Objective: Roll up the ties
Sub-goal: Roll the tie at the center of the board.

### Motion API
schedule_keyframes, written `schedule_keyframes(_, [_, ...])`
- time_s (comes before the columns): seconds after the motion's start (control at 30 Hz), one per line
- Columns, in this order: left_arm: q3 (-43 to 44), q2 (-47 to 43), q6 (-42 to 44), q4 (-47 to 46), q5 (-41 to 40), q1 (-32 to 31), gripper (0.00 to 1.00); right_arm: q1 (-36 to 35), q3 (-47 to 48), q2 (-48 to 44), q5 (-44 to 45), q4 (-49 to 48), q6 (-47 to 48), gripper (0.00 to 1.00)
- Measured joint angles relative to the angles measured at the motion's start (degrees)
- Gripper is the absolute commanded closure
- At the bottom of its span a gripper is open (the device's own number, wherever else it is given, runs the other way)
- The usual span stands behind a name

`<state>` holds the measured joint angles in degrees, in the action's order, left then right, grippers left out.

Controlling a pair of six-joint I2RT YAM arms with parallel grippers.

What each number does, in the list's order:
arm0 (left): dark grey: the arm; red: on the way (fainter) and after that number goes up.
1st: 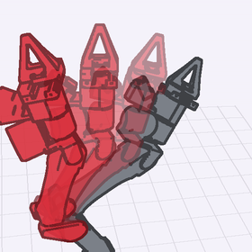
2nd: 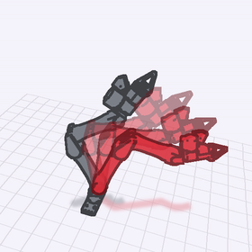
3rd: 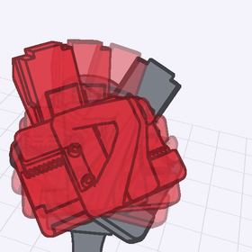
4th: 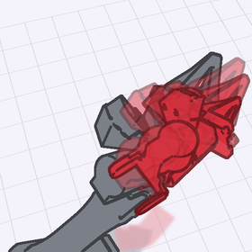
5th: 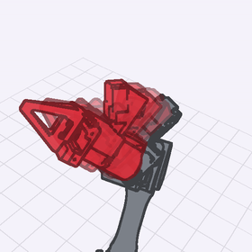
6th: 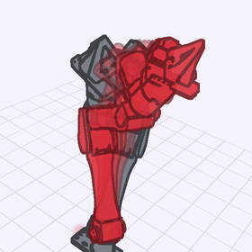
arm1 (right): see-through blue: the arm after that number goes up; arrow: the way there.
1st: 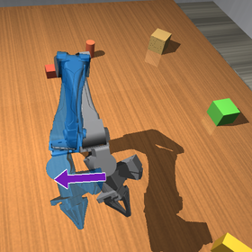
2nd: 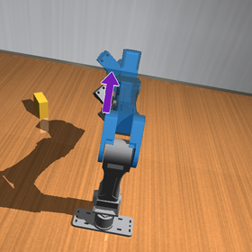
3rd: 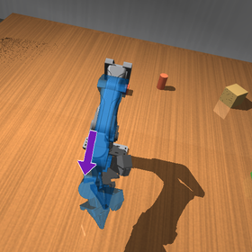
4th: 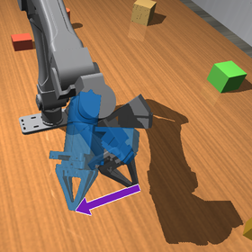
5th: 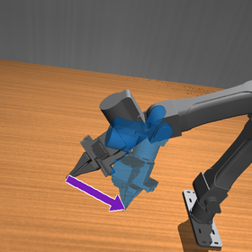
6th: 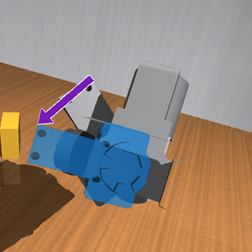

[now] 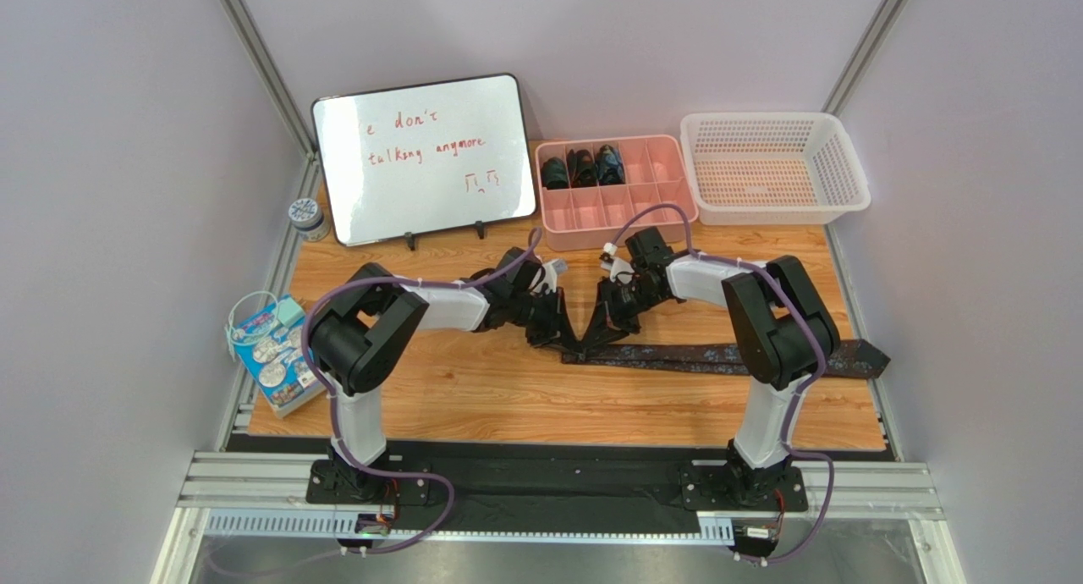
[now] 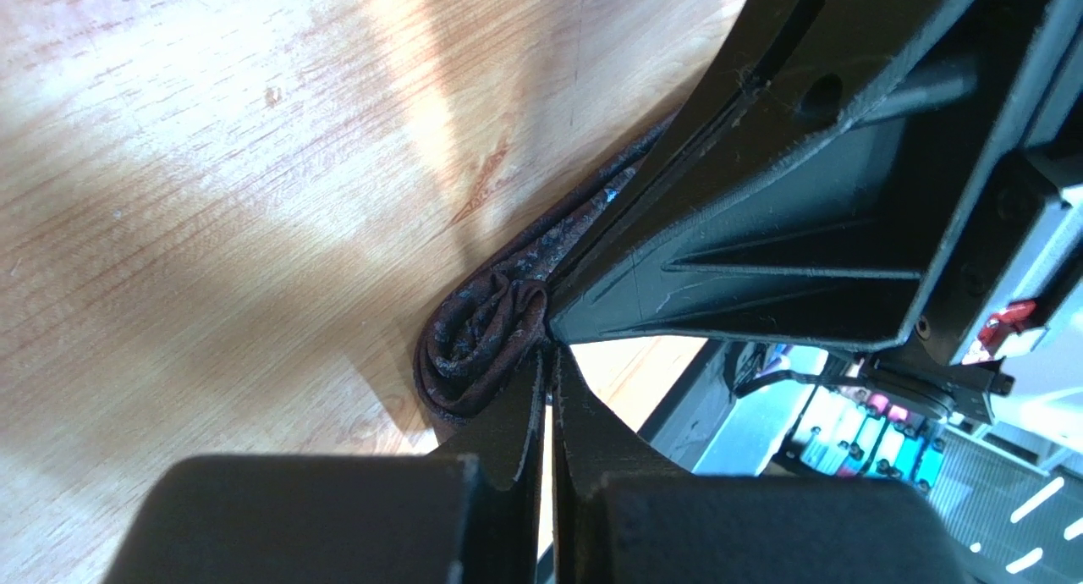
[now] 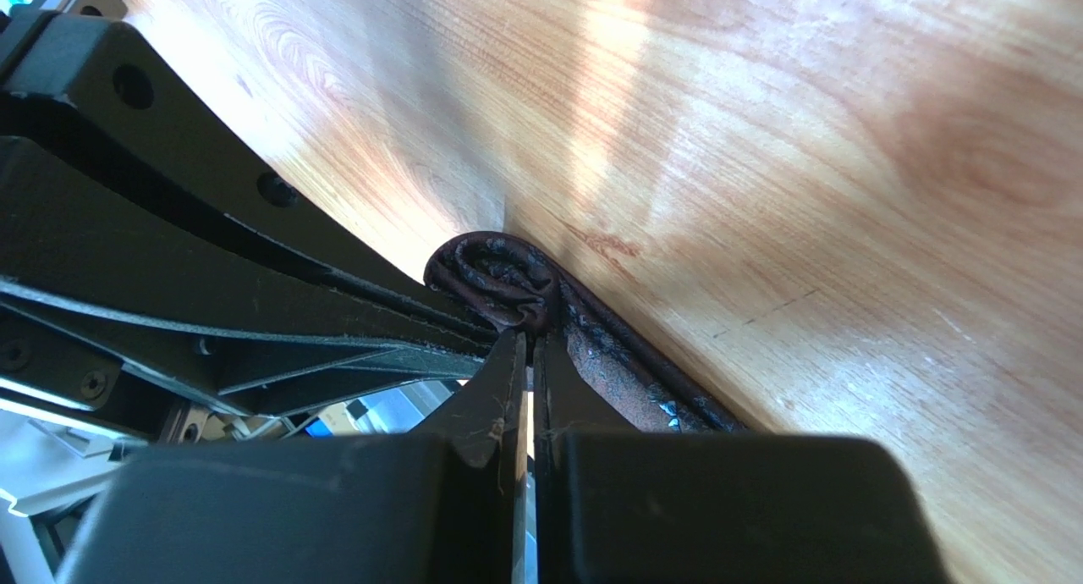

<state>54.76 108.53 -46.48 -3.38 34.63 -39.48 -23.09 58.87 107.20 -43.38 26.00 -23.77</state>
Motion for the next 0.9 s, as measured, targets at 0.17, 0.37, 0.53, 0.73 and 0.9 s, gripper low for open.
schedule_keyframes(0.17, [-3.1,-0.9,-1.5,-6.3,2.9,0.7,0.36,-0.1,0.0,0.0,0.9,-0.2,0.6,1.0])
schedule_keyframes(0.37, [-7.8,-7.3,1.0,-10.2,2.2,0.8,0.25,-1.1,0.3,0.8,1.9,-0.4,1.4,1.0])
schedule_keyframes(0.53, [-10.1,-13.8,7.2,-6.3,0.6,2.7,0.24,-1.9,1.3,1.4,2.6,-0.1,2.3,1.0])
schedule_keyframes(0.73, [-10.4,-23.8,25.6,1.1,1.9,7.8,0.24,-2.6,2.2,1.5,3.0,0.9,4.5,1.0])
schedule_keyframes(0.9, [-10.4,-32.5,45.9,7.6,6.6,9.1,0.24,-3.7,5.0,2.7,2.9,3.4,9.3,1.0])
